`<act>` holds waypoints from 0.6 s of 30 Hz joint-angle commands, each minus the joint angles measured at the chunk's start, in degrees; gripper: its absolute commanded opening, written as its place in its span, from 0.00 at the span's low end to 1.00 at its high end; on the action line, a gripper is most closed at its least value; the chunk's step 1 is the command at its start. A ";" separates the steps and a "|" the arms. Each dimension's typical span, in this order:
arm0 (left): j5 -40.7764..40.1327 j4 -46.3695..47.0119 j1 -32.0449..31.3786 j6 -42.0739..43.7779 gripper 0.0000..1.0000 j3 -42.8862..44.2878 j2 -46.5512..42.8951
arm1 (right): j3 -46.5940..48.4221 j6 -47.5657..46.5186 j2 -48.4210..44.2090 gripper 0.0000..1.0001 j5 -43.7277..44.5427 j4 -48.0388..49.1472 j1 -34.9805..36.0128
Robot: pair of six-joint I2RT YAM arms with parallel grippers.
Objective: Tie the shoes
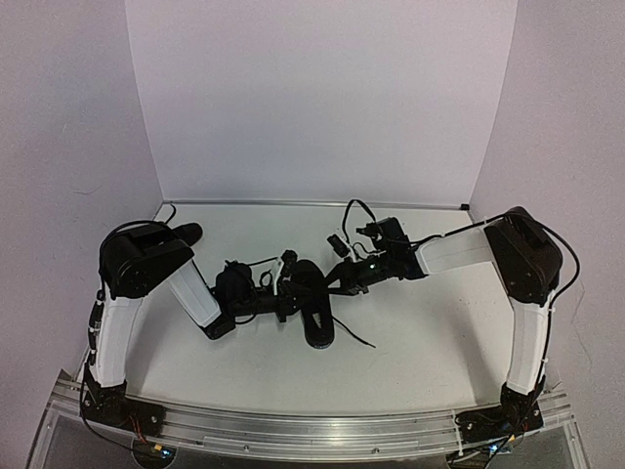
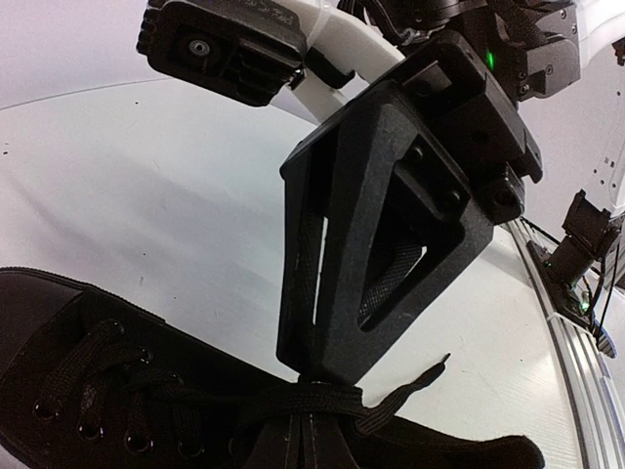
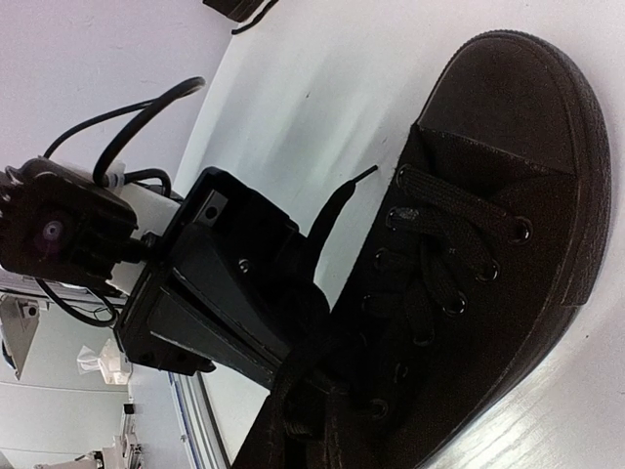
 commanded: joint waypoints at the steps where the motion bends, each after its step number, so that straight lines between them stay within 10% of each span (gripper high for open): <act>1: 1.83 -0.85 -0.11 1.27 0.00 1.56 -0.57 | 1.85 -0.02 1.35 0.13 -0.84 1.23 0.49; 18: 0.24 -5.97 -0.07 4.58 0.11 -1.24 -5.60 | 1.11 -0.41 -0.88 0.00 0.44 1.20 0.69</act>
